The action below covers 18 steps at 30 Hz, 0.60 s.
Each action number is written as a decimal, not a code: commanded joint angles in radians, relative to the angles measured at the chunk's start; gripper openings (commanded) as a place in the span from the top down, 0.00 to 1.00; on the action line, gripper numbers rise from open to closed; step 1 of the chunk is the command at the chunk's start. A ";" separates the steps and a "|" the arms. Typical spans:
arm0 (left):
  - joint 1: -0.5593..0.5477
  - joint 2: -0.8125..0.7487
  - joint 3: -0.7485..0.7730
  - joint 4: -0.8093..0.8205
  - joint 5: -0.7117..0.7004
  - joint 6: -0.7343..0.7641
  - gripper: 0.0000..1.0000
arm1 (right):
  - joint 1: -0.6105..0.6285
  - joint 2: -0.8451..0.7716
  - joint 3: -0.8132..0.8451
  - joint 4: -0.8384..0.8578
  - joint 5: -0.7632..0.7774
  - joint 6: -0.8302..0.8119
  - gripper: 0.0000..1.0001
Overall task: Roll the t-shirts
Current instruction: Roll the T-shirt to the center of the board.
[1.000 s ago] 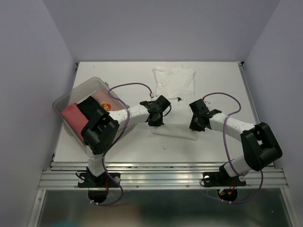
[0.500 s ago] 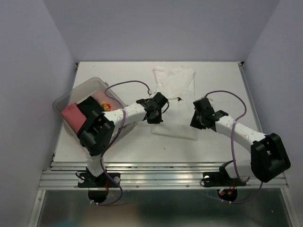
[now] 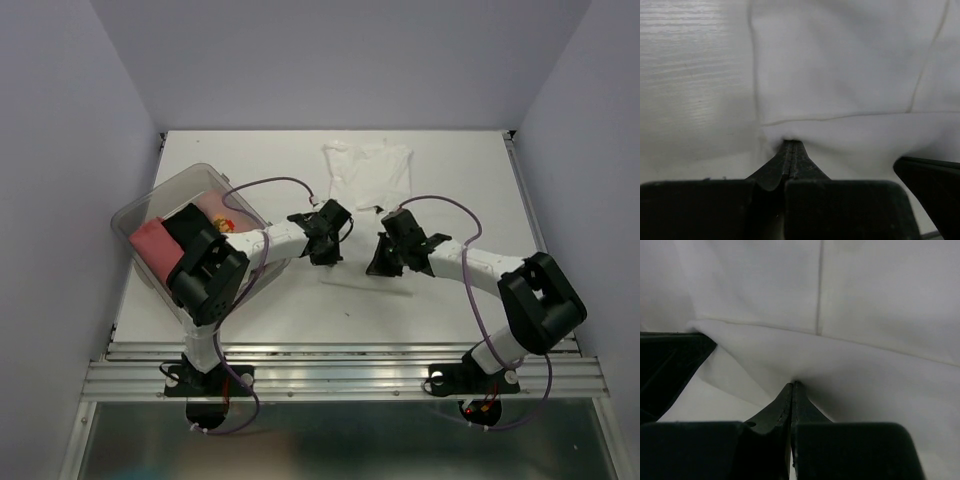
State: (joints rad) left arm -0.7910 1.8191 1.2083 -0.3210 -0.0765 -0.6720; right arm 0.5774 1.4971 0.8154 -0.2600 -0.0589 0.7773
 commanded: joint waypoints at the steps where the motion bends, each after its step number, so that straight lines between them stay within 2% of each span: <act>1: 0.021 0.034 -0.023 0.019 -0.049 0.000 1.00 | 0.001 0.090 -0.002 0.107 0.049 0.036 0.99; 5: 0.021 0.023 -0.027 0.002 -0.063 0.006 1.00 | 0.001 0.132 0.001 0.097 0.077 0.022 0.99; 10: 0.021 -0.030 -0.024 -0.024 -0.060 0.015 1.00 | 0.001 -0.001 0.037 0.042 0.004 -0.021 0.99; 14: 0.012 -0.108 -0.003 -0.026 -0.020 0.011 1.00 | 0.001 -0.131 0.056 -0.057 0.104 -0.050 0.98; 18: -0.027 -0.119 0.033 -0.026 0.000 0.008 1.00 | -0.008 -0.169 0.042 -0.134 0.165 -0.069 0.97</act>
State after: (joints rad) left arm -0.7795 1.7630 1.1992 -0.3332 -0.0952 -0.6739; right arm 0.5762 1.3556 0.8371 -0.3065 0.0193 0.7486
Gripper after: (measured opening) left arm 0.022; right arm 0.026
